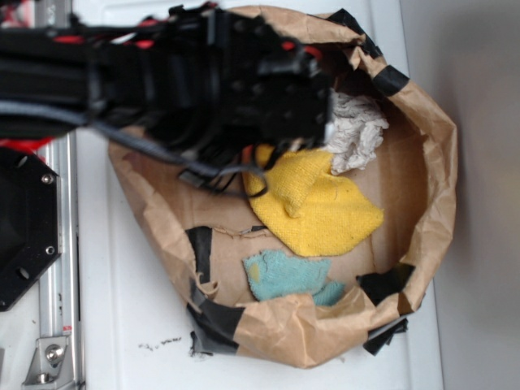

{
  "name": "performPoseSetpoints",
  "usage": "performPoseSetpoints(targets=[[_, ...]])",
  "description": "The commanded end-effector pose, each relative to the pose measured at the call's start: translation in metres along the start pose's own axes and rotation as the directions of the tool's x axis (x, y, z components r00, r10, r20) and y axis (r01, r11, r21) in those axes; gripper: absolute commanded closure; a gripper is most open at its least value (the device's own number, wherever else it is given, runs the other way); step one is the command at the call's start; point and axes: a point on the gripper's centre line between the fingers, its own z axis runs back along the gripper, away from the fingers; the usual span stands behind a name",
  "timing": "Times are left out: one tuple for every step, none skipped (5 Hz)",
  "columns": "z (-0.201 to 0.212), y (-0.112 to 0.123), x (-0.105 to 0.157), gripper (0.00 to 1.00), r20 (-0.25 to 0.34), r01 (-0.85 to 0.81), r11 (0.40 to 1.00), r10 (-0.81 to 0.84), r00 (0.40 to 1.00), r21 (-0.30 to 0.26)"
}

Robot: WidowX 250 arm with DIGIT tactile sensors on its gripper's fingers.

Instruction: Grab the black box.

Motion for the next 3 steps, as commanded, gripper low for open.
performPoseSetpoints(targets=[[-0.028,-0.003,0.000,1.00,-0.056,-0.041,0.997,0.037,0.998,-0.072],[-0.018,-0.003,-0.007,1.00,-0.034,-0.054,0.996,0.051,0.998,-0.069],[0.012,-0.005,-0.020,1.00,0.022,-0.081,0.996,0.082,0.996,-0.027]])
